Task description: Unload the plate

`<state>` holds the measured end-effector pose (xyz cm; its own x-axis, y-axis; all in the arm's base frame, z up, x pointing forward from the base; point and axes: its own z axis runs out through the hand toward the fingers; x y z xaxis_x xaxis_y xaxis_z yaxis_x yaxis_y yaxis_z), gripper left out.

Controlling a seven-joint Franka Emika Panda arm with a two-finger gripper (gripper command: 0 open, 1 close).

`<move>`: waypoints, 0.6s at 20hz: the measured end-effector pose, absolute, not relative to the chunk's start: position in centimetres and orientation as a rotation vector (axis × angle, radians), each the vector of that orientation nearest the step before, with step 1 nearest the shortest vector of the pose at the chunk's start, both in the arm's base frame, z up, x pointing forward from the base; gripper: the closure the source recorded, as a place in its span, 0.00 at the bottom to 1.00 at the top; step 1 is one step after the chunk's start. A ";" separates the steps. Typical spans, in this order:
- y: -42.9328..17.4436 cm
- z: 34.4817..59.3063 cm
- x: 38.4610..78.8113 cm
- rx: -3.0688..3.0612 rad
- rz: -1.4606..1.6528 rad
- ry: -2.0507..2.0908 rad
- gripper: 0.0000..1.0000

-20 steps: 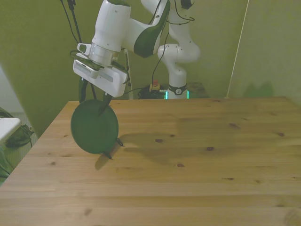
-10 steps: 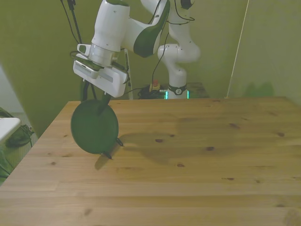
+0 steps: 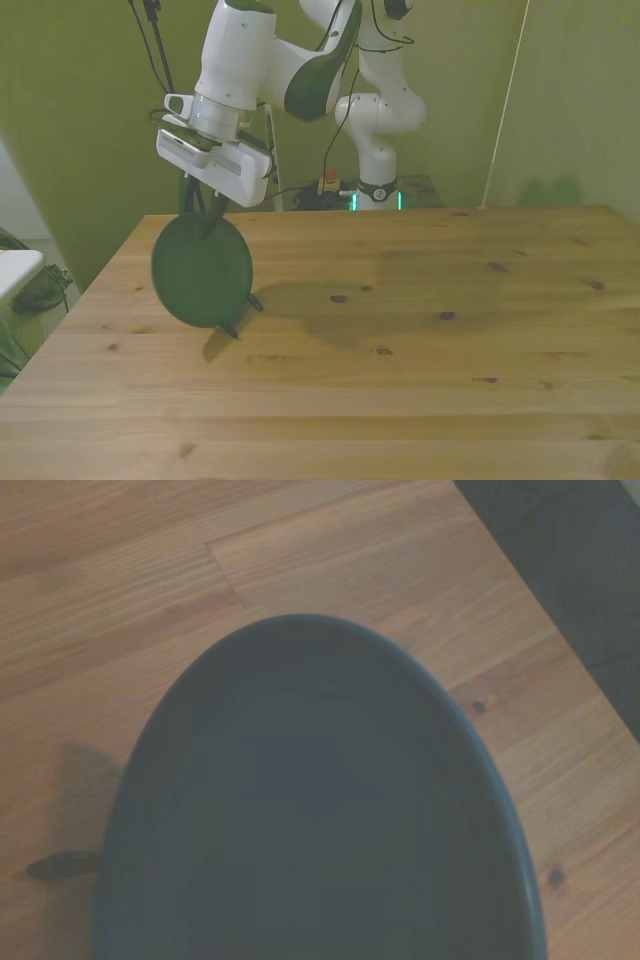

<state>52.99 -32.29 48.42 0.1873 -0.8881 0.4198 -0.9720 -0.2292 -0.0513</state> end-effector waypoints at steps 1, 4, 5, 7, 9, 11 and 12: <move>-32.2 48.6 53.1 2.238 0.542 -1.785 1.00; -31.9 49.4 53.2 2.246 0.540 -1.773 1.00; -31.8 49.6 53.2 2.250 0.536 -1.768 1.00; -31.5 50.0 53.2 2.259 0.531 -1.760 1.00; -31.3 50.1 53.2 2.263 0.527 -1.756 1.00; -31.2 50.3 53.1 2.265 0.527 -1.753 1.00; -31.2 50.4 53.1 2.266 0.529 -1.752 1.00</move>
